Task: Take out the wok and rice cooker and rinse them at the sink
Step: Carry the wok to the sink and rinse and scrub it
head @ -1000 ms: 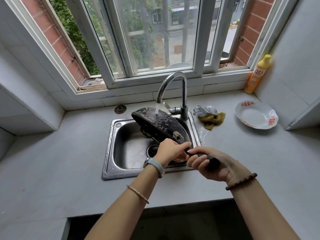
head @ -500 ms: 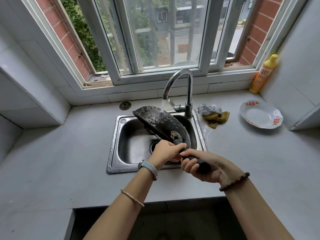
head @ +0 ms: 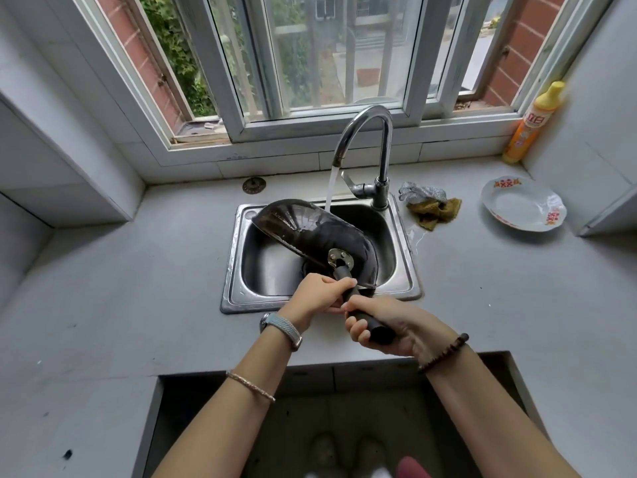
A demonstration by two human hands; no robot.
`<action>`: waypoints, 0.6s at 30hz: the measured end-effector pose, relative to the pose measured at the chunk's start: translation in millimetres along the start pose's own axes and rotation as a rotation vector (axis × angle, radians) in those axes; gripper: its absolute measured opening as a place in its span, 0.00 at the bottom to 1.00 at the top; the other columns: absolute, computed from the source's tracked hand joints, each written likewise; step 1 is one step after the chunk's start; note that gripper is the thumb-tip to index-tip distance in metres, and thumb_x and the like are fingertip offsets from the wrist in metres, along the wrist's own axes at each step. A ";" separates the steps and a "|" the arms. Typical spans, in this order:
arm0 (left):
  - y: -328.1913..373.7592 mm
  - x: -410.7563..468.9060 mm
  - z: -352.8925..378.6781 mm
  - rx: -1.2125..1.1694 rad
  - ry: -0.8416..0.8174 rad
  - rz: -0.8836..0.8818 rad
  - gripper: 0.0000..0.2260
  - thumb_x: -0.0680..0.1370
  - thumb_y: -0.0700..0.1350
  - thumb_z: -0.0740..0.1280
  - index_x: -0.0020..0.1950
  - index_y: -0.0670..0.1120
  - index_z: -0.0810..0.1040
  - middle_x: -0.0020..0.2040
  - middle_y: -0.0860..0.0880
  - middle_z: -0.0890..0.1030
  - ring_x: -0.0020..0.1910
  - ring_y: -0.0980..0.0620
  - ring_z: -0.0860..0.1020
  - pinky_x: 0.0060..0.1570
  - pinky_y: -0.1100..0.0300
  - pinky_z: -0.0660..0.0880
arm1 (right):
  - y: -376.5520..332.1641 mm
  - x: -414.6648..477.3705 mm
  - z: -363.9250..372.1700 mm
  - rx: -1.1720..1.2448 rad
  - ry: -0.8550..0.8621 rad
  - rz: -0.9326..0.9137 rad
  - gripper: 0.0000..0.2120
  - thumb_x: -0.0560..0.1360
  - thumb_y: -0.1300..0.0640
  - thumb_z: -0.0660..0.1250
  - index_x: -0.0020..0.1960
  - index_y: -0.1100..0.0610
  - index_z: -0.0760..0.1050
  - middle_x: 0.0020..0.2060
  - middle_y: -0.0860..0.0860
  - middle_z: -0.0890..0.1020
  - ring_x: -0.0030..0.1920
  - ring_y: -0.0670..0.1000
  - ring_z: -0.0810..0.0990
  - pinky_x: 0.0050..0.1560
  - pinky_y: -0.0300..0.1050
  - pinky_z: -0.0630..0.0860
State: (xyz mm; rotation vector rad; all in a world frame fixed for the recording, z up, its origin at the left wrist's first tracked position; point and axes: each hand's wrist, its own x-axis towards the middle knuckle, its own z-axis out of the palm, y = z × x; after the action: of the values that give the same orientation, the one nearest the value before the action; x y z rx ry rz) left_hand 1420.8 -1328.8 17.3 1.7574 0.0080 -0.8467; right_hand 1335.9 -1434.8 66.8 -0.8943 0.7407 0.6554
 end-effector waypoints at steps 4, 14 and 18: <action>-14.8 -7.0 -5.1 -0.040 -0.037 -0.040 0.11 0.76 0.45 0.70 0.40 0.38 0.79 0.41 0.37 0.83 0.33 0.55 0.80 0.29 0.69 0.75 | 19.5 9.2 4.1 -0.048 0.003 -0.002 0.07 0.78 0.62 0.57 0.41 0.58 0.66 0.29 0.51 0.69 0.19 0.43 0.67 0.18 0.32 0.65; -61.5 -14.2 -4.3 -0.074 -0.008 -0.085 0.20 0.76 0.45 0.69 0.55 0.26 0.77 0.51 0.32 0.82 0.42 0.47 0.82 0.30 0.67 0.76 | 61.8 24.5 9.9 -0.142 0.069 -0.058 0.04 0.77 0.64 0.57 0.45 0.59 0.64 0.27 0.53 0.68 0.19 0.46 0.68 0.19 0.34 0.66; -74.6 -15.7 -4.8 -0.076 -0.010 -0.103 0.19 0.75 0.46 0.71 0.54 0.29 0.79 0.51 0.32 0.81 0.34 0.53 0.80 0.28 0.68 0.75 | 76.3 30.6 9.8 -0.159 0.072 -0.051 0.03 0.78 0.64 0.57 0.51 0.60 0.64 0.27 0.54 0.68 0.20 0.46 0.68 0.20 0.36 0.67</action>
State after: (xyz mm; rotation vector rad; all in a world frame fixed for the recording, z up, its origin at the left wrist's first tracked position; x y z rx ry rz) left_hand 1381.2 -1290.8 -35.9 1.6926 0.1236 -0.9189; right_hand 1298.2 -1384.5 12.9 -1.0836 0.7347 0.6456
